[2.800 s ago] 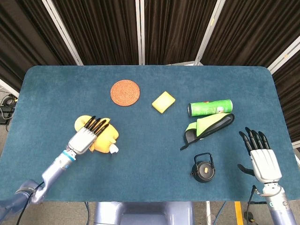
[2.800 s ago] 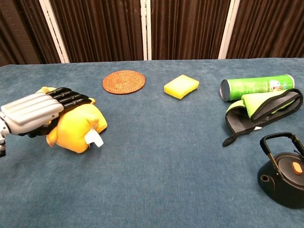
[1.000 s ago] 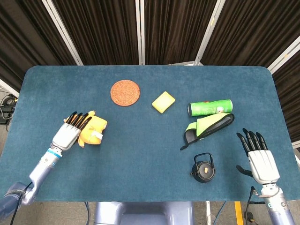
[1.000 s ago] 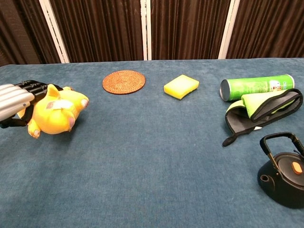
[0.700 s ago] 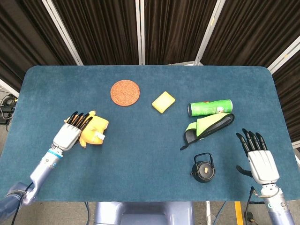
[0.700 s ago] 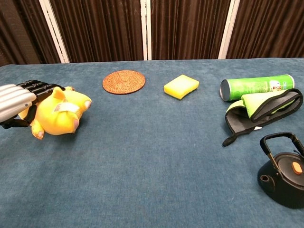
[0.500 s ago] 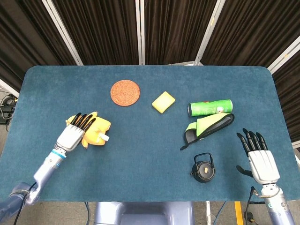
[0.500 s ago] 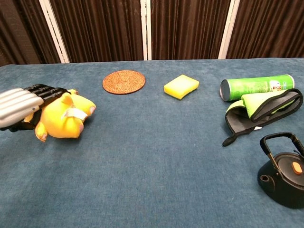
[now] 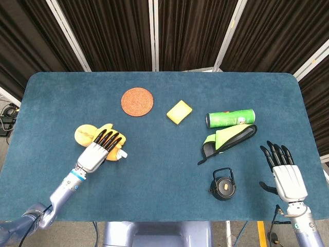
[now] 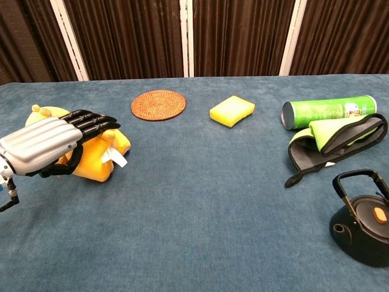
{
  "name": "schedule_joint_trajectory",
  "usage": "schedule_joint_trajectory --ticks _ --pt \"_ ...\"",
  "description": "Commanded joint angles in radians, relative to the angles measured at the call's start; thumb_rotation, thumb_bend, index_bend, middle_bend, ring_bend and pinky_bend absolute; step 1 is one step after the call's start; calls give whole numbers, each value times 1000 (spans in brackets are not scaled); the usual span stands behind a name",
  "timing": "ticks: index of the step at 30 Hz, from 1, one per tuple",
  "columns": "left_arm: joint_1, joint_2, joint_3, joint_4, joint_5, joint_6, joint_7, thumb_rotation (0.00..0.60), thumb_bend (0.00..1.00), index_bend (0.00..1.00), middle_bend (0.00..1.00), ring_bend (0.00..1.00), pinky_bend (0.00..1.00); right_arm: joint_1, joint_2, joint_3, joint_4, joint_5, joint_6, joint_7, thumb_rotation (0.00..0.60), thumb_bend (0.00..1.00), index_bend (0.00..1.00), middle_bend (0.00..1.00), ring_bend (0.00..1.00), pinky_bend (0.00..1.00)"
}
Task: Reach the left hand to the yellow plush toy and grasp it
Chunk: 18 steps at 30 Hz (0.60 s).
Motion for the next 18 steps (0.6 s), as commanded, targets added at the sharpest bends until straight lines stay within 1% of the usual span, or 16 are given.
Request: schedule_joint_trajectory --ticks 1,3,9,13,16,17,18 --pt "5 15 -3 -28 6 27 2 600 1000 0 0 0 0 0 1 0 -1 -1 0 1 600 150 0 0 0 0" --pt "9 25 -5 -41 7 41 3 600 1000 0 0 0 0 0 1 -1 -1 -2 0 1 600 150 0 0 0 0" --pt "45 84 -13 -119 15 136 -8 600 1000 0 0 0 0 -1 3 1 -3 0 2 1 600 151 0 0 0 0" --pt "65 112 -18 -157 11 168 13 600 1000 0 0 0 0 -2 4 1 -4 -2 5 2 600 151 0 0 0 0" --pt "95 146 -24 -216 -4 198 47 600 1000 0 0 0 0 -3 5 1 -5 -4 8 5 600 150 0 0 0 0" --pt "104 156 -26 -235 -10 205 56 600 995 0 0 0 0 -3 6 1 -6 -4 9 7 600 151 0 0 0 0" --pt "120 175 -30 -269 -21 219 71 600 942 0 0 0 0 -4 7 1 -7 -5 10 8 600 150 0 0 0 0"
